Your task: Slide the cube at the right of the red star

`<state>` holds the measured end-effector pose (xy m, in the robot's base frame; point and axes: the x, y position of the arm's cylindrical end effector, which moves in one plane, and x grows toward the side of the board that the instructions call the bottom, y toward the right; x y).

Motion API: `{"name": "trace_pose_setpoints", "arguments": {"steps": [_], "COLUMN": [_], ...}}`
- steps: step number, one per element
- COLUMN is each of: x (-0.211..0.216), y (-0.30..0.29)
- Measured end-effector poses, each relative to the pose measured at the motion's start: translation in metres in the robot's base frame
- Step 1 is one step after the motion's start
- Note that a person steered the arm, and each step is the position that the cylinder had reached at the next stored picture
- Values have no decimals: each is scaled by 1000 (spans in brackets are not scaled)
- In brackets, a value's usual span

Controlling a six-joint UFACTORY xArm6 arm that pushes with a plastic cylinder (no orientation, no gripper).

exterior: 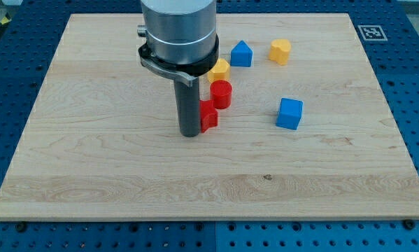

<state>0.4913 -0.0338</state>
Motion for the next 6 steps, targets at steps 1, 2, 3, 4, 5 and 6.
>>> {"name": "trace_pose_setpoints", "arguments": {"steps": [1,2,3,4,5,6], "x": [-1,1,30,48,48,46], "y": [5,5,15,91,192,276]}}
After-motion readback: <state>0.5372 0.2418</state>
